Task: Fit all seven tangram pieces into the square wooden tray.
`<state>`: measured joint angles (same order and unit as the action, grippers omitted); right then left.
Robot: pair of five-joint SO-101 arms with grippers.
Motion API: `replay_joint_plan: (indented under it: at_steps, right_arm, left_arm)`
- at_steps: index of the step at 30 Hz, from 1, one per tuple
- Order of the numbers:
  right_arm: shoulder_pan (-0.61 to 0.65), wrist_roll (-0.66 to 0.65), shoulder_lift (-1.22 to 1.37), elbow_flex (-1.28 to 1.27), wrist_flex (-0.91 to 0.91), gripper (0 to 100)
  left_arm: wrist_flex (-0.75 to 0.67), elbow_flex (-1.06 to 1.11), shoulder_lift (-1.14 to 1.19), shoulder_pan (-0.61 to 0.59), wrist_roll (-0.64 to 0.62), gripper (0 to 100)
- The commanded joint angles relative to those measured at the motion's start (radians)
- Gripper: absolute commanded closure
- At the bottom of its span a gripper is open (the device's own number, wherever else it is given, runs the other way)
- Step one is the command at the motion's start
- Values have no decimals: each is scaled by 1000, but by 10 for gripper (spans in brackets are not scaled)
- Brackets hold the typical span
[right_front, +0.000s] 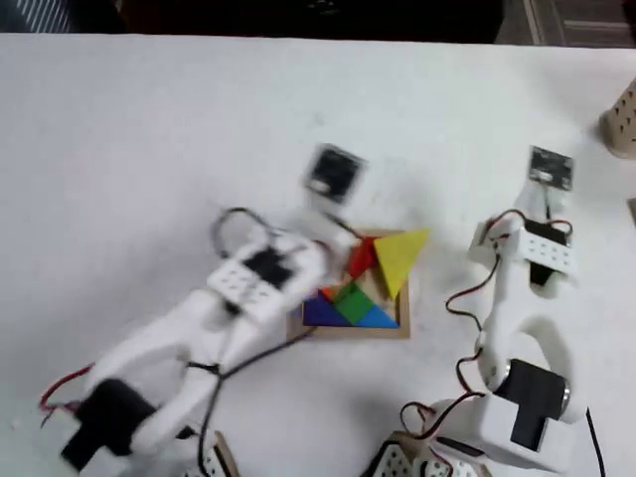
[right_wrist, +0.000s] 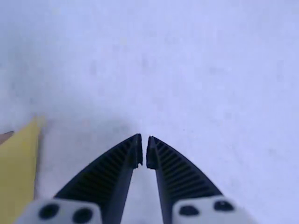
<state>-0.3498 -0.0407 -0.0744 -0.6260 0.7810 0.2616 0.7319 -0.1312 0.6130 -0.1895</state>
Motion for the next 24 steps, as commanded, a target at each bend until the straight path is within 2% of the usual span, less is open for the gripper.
replay_joint_plan:
  at_steps: [1, 5, 8, 22, 24]
  right_arm:
    - [-22, 29, -5, 40, 15, 981]
    - [-21, 31, -4, 37, 16, 981]
    - [-16, 29, -4, 37, 16, 981]
    - [-1, 28, -2, 35, 15, 981]
    - [1, 28, -2, 35, 15, 981]
  left_arm:
    - [-77, -216, 193, 108, -6, 979]
    - [-74, -433, 427, 134, -6, 979]
    - [-74, -511, 503, 137, -6, 980]
    - [-71, -509, 590, 163, -6, 980]
    - [-34, -511, 590, 153, -6, 980]
